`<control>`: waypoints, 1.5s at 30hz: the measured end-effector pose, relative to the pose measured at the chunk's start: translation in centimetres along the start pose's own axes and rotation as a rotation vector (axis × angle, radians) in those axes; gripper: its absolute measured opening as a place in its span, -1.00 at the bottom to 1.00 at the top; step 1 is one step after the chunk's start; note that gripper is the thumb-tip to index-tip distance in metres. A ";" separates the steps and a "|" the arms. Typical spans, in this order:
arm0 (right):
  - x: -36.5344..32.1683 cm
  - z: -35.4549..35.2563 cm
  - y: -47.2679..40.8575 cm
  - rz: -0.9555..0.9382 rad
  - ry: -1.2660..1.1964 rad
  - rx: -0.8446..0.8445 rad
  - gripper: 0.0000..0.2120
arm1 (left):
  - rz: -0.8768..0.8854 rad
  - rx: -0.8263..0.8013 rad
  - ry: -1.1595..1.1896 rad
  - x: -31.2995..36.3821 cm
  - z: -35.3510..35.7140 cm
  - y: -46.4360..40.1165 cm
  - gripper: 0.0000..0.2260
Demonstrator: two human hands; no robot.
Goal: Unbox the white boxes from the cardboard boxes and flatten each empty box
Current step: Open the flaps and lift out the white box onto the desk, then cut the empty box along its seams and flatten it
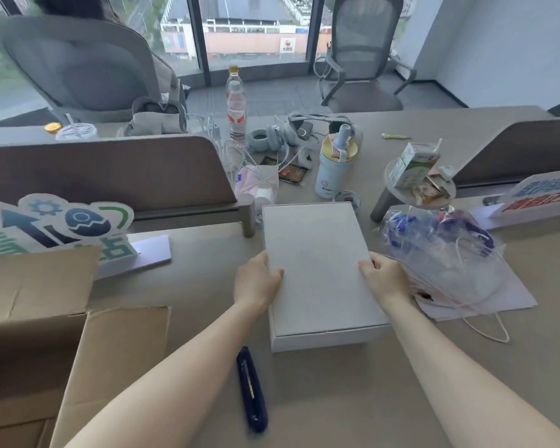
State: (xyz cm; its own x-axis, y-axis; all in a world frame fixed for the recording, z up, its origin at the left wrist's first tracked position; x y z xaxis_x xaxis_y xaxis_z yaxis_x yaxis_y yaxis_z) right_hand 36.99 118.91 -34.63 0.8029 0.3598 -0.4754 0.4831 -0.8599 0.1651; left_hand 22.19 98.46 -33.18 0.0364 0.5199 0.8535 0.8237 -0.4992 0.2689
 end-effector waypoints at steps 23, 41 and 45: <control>-16.8 11.4 30.8 -1.041 -0.006 -0.130 -0.62 | 0.216 0.396 -0.334 -19.0 -36.2 21.7 -0.80; -13.2 15.2 46.6 -1.141 0.333 -0.130 -0.50 | 0.468 -0.314 -0.352 -34.2 -46.6 32.1 -0.51; -12.8 15.1 46.6 -1.143 0.417 -0.145 -0.45 | 0.542 -0.303 -0.404 -35.2 -46.3 33.2 -0.50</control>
State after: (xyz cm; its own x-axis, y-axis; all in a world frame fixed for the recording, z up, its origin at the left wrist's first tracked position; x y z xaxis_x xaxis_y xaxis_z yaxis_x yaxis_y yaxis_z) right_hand 43.94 68.78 -33.85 -0.0717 0.9923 -0.1011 0.9961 0.0660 -0.0584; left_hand 22.03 31.51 -33.66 0.6476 0.3314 0.6862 0.4405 -0.8976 0.0178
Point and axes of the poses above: each hand's wrist, its own y-axis away from the middle knuckle, its own z-axis out of the palm, x = y × z, the point moved 1 cm from there along -y, towards the middle knuckle, and after that the axes turned 13 degrees about y, right-handed, at the moved point
